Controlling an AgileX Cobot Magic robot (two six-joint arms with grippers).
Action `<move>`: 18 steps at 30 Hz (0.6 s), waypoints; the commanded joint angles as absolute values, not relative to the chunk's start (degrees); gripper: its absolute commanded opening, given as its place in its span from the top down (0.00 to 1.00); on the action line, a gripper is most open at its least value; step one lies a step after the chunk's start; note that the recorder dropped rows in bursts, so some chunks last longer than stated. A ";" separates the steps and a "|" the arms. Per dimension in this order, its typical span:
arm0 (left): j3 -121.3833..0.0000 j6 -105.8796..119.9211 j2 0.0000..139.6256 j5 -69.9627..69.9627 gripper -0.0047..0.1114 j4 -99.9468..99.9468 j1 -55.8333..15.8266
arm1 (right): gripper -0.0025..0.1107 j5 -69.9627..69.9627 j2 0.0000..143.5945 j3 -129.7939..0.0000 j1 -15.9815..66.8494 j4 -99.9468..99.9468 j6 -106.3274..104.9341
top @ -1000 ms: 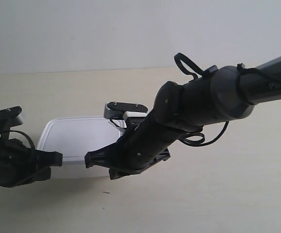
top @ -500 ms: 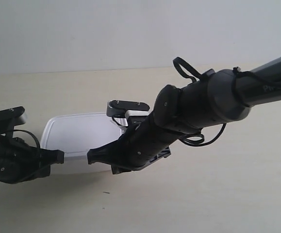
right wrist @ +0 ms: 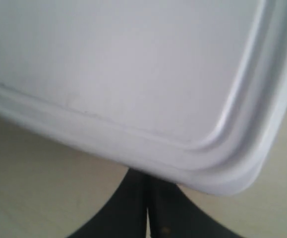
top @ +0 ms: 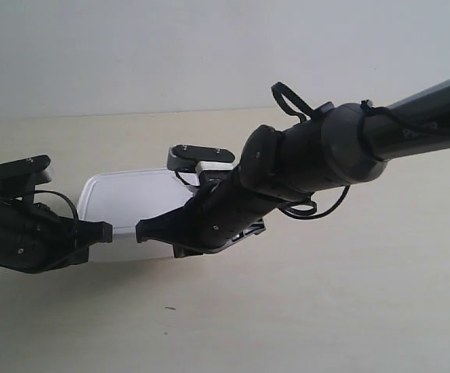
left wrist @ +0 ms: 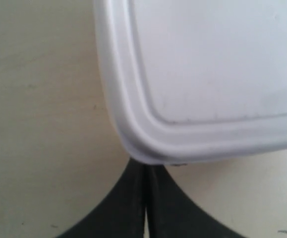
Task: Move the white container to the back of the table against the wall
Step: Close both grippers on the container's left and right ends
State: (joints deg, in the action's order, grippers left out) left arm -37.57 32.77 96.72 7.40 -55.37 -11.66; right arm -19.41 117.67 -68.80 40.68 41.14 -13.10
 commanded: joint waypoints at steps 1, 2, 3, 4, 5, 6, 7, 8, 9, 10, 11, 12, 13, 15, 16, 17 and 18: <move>-38.85 33.00 98.17 7.06 0.96 -55.67 -12.03 | 0.98 -21.22 119.49 -71.76 40.20 40.08 -13.66; -38.98 33.00 98.40 6.55 0.96 -55.67 -12.03 | 0.98 -21.06 119.76 -72.10 40.20 40.08 -13.55; -38.99 33.21 98.50 6.42 0.96 -55.67 -12.03 | 0.98 -20.95 120.00 -72.44 40.20 40.08 -13.53; -39.22 33.22 98.50 6.14 0.96 -55.67 -12.03 | 0.98 -20.80 120.22 -72.63 40.20 40.08 -13.53; -39.34 33.36 98.55 5.82 0.96 -55.67 -12.03 | 0.98 -20.69 120.32 -72.70 40.20 40.08 -13.53; -39.59 33.77 98.55 5.27 0.96 -55.67 -12.03 | 0.98 -20.70 120.66 -73.05 40.20 39.94 -13.53; -39.71 34.19 98.55 4.70 0.96 -55.67 -12.03 | 0.98 -20.54 120.77 -73.05 40.20 39.94 -13.53; -39.97 34.44 98.55 4.40 0.96 -55.67 -12.03 | 0.98 -19.99 120.77 -73.05 40.04 39.94 -13.53; -40.40 34.44 98.55 4.25 0.96 -55.67 -12.03 | 0.98 -19.83 120.81 -73.05 39.90 39.94 -13.44; -40.66 34.44 98.55 4.25 0.96 -55.67 -12.03 | 0.98 -19.71 120.81 -73.05 39.62 40.04 -13.44; -41.12 34.54 98.55 4.35 0.96 -55.67 -12.03 | 0.98 -19.57 120.81 -73.05 39.35 40.04 -13.44; -41.52 34.54 98.55 5.09 0.96 -55.67 -12.03 | 0.98 -19.56 120.81 -73.05 38.91 40.18 -13.44; -42.05 34.54 98.55 5.52 0.96 -55.67 -12.03 | 0.98 -19.56 120.81 -73.05 38.47 40.18 -13.09; -42.40 34.54 98.78 5.53 0.96 -55.67 -12.03 | 0.98 -19.43 120.81 -73.05 37.54 40.18 -12.47; -42.53 34.54 99.07 5.27 0.96 -55.67 -12.03 | 0.98 -19.53 120.81 -73.05 37.17 40.18 -12.47; -42.66 34.54 99.48 5.02 0.96 -55.67 -12.03 | 0.98 -19.51 120.81 -73.05 36.72 40.18 -12.47; -42.79 34.54 99.81 4.70 0.96 -55.67 -12.03 | 0.98 -19.51 120.81 -73.05 36.25 40.18 -12.47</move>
State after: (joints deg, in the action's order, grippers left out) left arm -42.14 34.06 99.04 5.52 -55.45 -11.66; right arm -20.31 120.83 -72.68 37.64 40.52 -12.68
